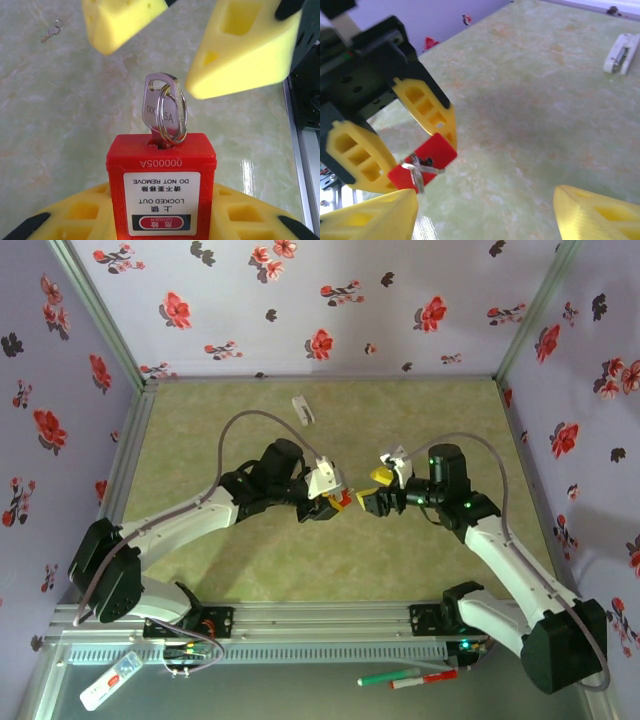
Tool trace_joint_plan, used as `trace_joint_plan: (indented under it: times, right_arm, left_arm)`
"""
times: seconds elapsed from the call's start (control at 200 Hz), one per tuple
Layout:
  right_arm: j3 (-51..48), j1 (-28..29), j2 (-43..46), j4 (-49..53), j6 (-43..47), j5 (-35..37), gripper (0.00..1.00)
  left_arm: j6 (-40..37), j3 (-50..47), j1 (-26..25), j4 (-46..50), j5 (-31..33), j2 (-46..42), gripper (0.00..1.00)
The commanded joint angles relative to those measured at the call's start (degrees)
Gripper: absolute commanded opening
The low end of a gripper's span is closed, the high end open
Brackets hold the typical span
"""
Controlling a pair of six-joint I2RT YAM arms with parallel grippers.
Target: Unlock with the key
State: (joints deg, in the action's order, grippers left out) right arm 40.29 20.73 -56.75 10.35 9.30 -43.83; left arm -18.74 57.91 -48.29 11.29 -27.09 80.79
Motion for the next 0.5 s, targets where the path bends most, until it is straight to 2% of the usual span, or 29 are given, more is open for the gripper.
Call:
trace_joint_plan:
  times: [0.0, 0.255, 0.495]
  right_arm:
    - [2.31, 1.10, -0.54, -2.07, 3.62, -6.11, 0.71]
    - [3.56, 3.55, -3.72, 2.17, 6.34, -7.68, 0.63]
    - [3.48, 4.50, -5.21, 0.54, 6.17, -7.41, 0.54]
  left_arm:
    - [-1.89, 1.83, 0.38, 1.54, -1.98, 0.42, 0.00]
    - [-1.91, 1.86, 0.40, 1.37, -2.20, 0.50, 0.00]
    - [-2.09, 2.34, 0.39, 2.24, -2.92, 1.28, 0.00]
